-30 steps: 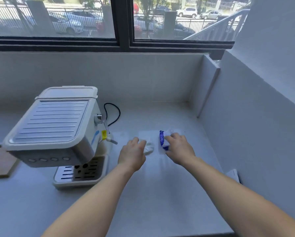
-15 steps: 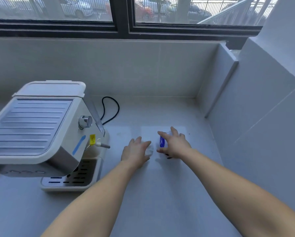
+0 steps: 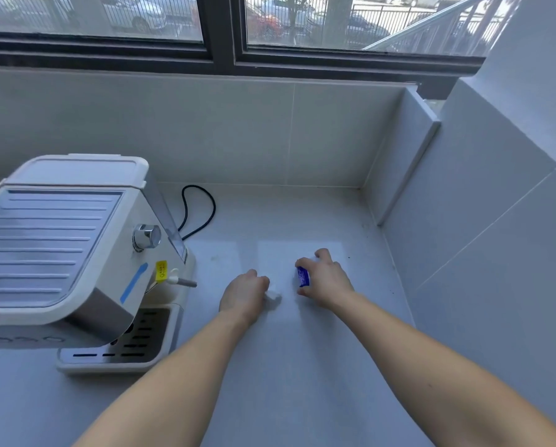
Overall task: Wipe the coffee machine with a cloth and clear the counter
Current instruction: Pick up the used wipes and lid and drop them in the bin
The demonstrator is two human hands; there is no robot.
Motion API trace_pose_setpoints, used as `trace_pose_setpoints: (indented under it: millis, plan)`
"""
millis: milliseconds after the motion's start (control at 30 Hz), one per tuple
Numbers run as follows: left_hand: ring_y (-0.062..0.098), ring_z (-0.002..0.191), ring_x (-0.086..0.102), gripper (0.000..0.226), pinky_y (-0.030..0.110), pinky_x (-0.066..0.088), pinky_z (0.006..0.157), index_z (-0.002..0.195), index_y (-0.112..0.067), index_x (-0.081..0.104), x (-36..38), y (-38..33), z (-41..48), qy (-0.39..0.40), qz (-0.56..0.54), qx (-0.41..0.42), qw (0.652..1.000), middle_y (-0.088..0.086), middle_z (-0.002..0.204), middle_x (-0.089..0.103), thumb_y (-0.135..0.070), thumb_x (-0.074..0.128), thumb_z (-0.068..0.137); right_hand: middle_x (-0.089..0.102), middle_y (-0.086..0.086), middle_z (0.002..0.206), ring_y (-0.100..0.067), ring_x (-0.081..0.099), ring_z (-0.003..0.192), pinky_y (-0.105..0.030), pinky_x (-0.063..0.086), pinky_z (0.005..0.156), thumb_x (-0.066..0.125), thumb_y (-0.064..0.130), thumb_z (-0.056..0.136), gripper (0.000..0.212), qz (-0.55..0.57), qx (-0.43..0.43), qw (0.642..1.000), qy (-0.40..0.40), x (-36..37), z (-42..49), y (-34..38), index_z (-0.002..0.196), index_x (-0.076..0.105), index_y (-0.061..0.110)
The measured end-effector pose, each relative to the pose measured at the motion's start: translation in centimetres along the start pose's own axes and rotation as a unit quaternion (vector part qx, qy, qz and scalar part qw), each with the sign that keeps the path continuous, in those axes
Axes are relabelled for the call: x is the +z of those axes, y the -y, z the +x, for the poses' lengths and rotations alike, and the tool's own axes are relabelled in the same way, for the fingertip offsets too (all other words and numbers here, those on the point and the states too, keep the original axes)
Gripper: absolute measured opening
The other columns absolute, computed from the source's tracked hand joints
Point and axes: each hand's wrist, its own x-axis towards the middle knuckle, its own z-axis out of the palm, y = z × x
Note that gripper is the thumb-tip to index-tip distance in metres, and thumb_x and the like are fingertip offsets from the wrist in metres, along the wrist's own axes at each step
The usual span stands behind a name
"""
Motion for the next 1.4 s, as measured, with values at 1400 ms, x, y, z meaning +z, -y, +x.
trace_pose_setpoints:
  millis: [1400]
  plan:
    - [0.033, 0.087, 0.054, 0.021, 0.036, 0.044, 0.069, 0.103, -0.011, 0.064, -3.1, 7.5, -27.3, -0.127, -0.037, 0.152, 0.979, 0.01, 0.098, 0.057, -0.005, 0.048, 0.09, 0.035, -0.002, 0.141, -0.027, 0.054, 0.105, -0.031, 0.045, 0.071, 0.07, 0.036, 0.086, 0.043, 0.041, 0.052, 0.985, -0.16, 4.8, -28.3, 14.4, 0.125, 0.054, 0.038]
